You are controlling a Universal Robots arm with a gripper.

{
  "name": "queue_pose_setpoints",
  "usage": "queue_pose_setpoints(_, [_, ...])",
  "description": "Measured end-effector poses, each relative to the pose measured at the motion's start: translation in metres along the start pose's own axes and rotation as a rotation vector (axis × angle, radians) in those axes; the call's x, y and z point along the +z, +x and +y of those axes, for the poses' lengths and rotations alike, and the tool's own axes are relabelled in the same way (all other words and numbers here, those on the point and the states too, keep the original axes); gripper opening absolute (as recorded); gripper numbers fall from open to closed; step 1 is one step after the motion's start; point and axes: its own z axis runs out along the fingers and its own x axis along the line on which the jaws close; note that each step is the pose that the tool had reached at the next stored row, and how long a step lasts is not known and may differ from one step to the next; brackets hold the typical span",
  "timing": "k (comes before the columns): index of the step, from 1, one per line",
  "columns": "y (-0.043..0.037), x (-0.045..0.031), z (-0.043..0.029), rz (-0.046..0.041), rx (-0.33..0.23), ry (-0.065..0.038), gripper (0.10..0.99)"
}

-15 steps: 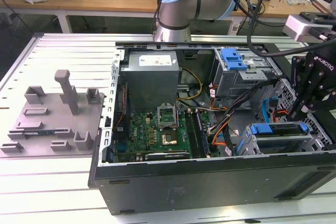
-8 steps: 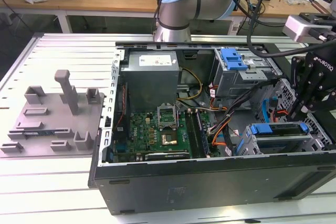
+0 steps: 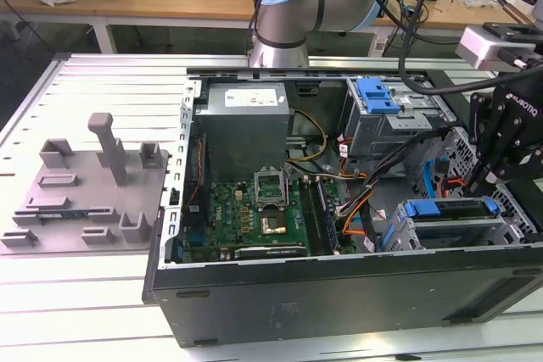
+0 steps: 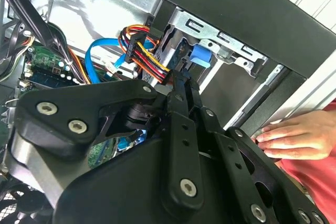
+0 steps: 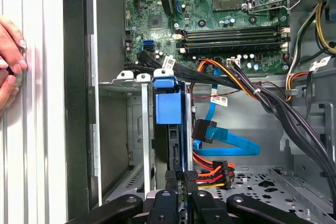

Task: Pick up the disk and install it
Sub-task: 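Insert the first disk wire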

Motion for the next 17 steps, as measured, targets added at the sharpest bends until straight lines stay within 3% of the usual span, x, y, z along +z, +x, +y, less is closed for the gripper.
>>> queue_pose_setpoints(17, [-0.0005,0.0065,-0.0008,0.0000,0.000,0.000,0.165])
